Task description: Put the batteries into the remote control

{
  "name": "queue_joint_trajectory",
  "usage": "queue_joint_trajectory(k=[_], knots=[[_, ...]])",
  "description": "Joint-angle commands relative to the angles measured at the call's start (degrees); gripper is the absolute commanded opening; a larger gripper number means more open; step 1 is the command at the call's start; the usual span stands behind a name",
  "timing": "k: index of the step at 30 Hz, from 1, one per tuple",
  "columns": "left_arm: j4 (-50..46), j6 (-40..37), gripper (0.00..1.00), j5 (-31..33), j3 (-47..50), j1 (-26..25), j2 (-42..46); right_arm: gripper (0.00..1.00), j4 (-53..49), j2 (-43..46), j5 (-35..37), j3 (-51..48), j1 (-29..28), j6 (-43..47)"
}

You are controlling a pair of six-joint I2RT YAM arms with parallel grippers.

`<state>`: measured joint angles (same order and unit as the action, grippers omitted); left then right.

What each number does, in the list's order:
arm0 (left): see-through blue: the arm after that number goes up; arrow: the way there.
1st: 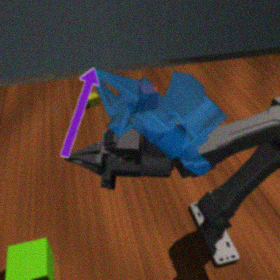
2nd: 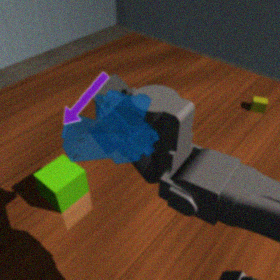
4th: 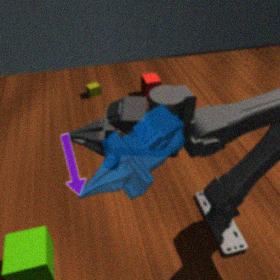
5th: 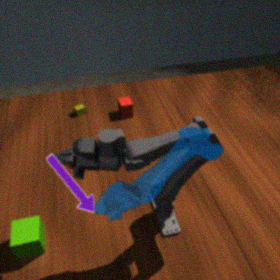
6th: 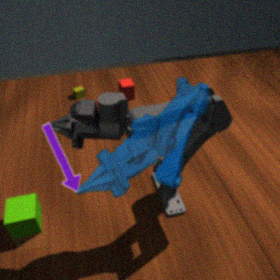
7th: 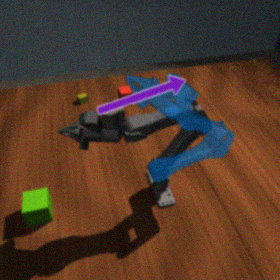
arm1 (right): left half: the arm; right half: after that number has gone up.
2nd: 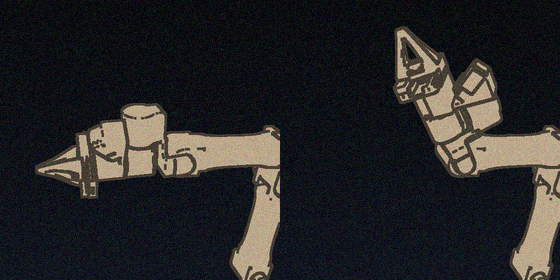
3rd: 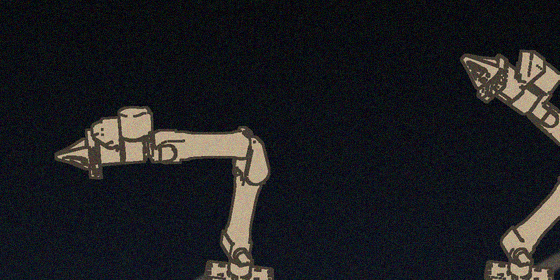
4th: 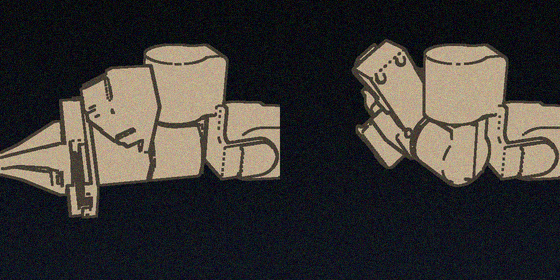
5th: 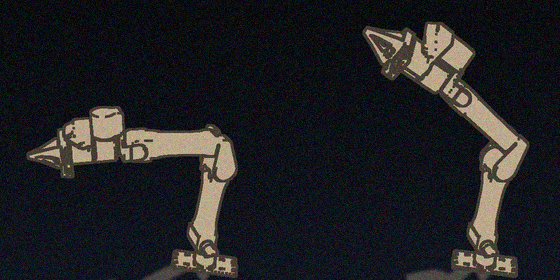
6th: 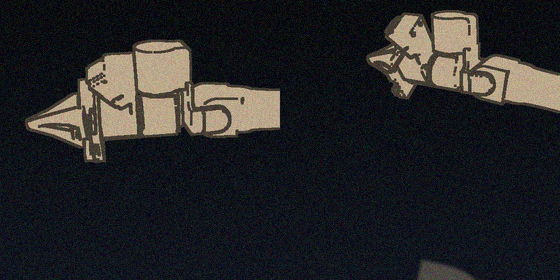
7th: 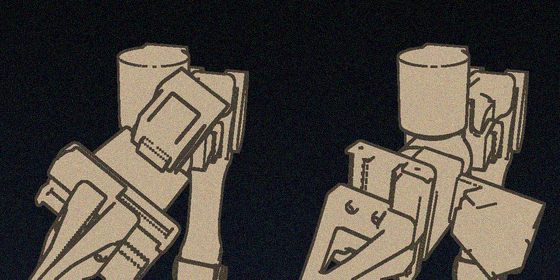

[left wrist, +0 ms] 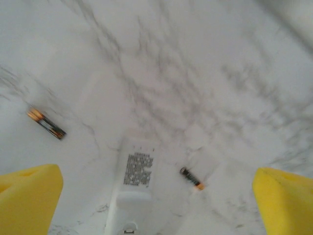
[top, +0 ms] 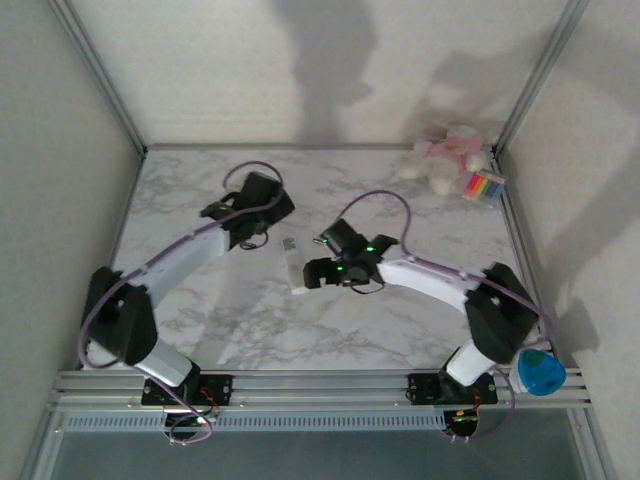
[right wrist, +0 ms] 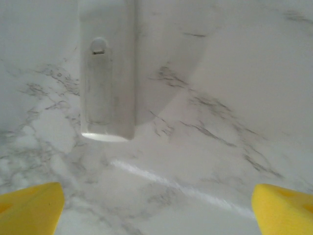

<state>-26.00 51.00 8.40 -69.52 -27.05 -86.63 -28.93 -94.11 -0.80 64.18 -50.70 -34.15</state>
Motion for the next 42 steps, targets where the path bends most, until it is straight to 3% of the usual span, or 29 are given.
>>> queue_joint_trajectory(k=[1, 8, 12, 20, 27, 32, 36, 42], knots=[[-1.2, -1.0, 1.00, -1.6, 3.8, 4.7, 6.4, 0.99, -4.9, -7.5, 7.1, 8.6, -3.4, 1.7], [-0.5, -4.2, 0.99, -6.6, 10.8, 13.9, 17.1, 0.99, -14.1, -24.5, 10.4, 24.3, -7.4, 1.1], [-2.0, -8.0, 1.00, -9.9, 10.3, 17.0, 17.7, 0.99, -17.3, -27.7, 12.4, 26.6, -7.6, -0.7], [0.4, -13.1, 1.00, -15.7, 13.2, 17.4, 19.9, 0.99, -23.1, -25.4, 20.4, 24.2, -5.9, -4.0], [3.6, -13.5, 0.99, -18.7, 15.1, 17.4, 19.5, 0.99, -24.1, -22.3, 20.6, 20.8, -0.9, -4.9], [7.7, -11.9, 1.00, -15.8, 18.1, 16.8, 19.4, 0.99, -24.3, -20.5, 16.4, 23.8, 0.4, -4.2], [9.4, -14.0, 1.00, -18.8, 19.7, 16.7, 18.8, 0.98, -24.0, -19.0, 11.7, 26.9, 1.0, -8.3], [9.4, -16.2, 1.00, -21.5, 19.7, 16.5, 19.0, 0.81, -24.4, -24.4, 8.9, 34.9, 1.0, -11.5]])
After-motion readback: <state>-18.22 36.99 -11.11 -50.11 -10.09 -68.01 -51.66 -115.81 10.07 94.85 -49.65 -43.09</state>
